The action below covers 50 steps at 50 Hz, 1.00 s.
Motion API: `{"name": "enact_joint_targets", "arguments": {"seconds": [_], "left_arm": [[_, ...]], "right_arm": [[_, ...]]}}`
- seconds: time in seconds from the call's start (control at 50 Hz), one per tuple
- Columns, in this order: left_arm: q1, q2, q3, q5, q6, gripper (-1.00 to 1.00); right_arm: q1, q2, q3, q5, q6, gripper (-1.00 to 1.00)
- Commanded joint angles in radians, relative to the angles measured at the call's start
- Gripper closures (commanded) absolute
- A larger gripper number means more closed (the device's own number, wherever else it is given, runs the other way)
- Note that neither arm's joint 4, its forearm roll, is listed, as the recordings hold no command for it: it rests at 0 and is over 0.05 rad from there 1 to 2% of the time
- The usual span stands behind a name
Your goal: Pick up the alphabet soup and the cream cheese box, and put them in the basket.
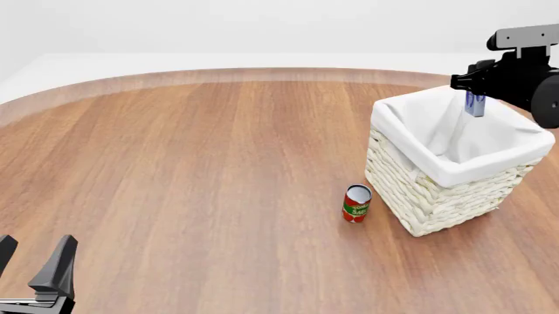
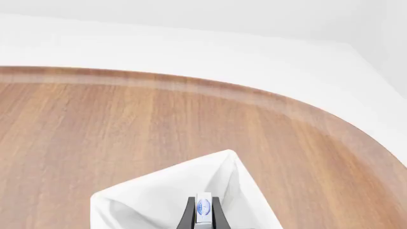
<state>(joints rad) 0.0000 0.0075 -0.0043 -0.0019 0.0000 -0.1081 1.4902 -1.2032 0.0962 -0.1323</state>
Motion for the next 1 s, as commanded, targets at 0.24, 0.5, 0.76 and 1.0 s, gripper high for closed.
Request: {"name": "enact_joint_targets", "arguments": {"seconds": [0.24,0.5,0.76,1.0], "left_arm": [[0.000,0.000,0.000,0.000,0.000,-1.00],[0.000,0.000,0.000,0.000,0.000,-1.00],[0.000,0.000,0.000,0.000,0.000,-1.00],[0.000,0.000,0.000,0.000,0.000,-1.00]], "right_arm": [[-0.024,0.036,0.024,-0.060,0.029,1.00],[-0.034,0.064,0.028,-0.086,0.034,1.00],[-0.059,0.082,0.034,-0.106,0.029,1.00],[-0.066,0.100,0.036,-0.118,0.027,1.00]]}}
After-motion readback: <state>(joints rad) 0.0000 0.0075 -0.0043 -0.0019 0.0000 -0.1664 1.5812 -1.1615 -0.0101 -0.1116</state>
